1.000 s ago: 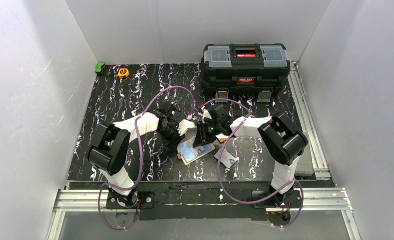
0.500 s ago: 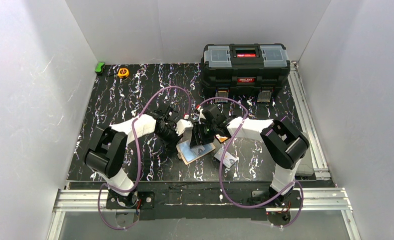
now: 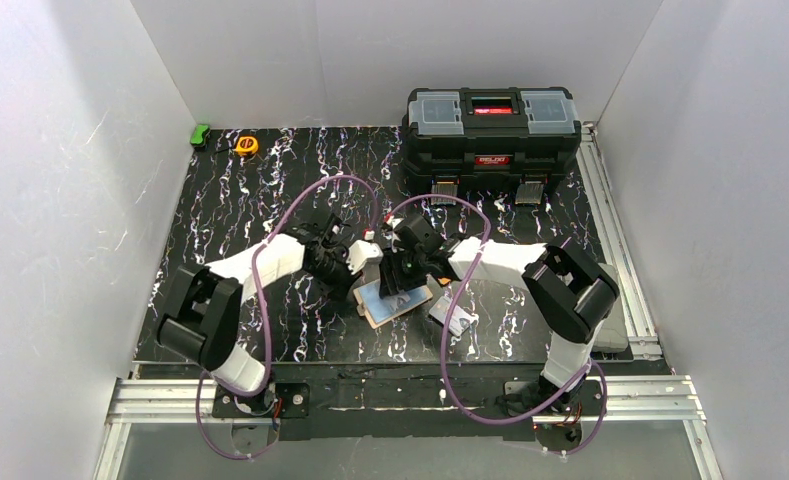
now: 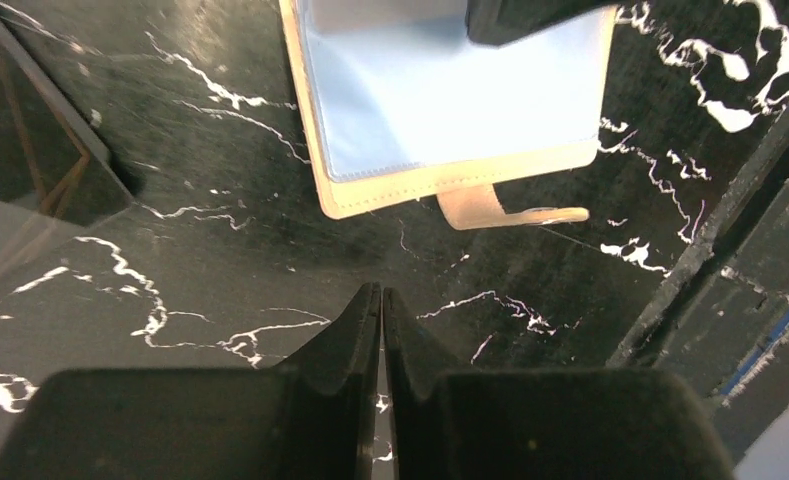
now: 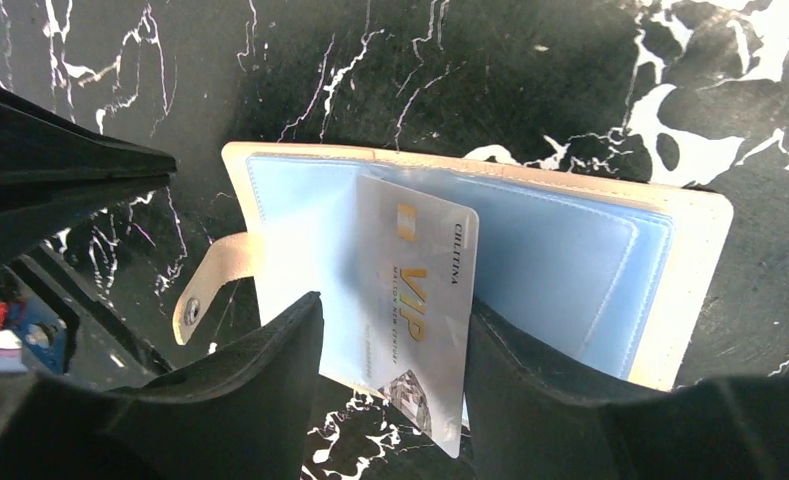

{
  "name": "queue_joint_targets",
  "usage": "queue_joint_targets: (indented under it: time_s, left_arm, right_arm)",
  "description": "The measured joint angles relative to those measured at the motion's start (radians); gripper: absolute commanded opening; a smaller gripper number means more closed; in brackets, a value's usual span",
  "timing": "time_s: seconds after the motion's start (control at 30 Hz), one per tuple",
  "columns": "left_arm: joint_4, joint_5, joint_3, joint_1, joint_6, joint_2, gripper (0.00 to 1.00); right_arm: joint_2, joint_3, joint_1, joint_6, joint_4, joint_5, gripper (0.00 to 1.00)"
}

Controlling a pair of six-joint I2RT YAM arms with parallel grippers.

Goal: Put the credit cards into the card holder
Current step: Insert the credit card into the card holder.

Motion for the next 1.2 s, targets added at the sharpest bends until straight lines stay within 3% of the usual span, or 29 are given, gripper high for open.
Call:
queue_joint_targets:
  time_s: [0.33,0.77,1.2]
  left_arm:
    - [0.098,0.103,-0.071,0.003,0.09,-0.231,0.03]
    - [0.153,0.132,-0.127,0.003,0.164,-0.215,0.03]
    - [0.275,0.131,-0.129,0.0,0.137,-0.121,0.03]
  right_arm:
    - [0.01,0.046,0.052,-0.074,-0.066,0.103,0.62]
    - [0.013,0.063,0.087,-0.105,-0.092,0.164,0.65]
    - [-0.031,-0.019,0.065,-0.161,0.011,0.049,0.7]
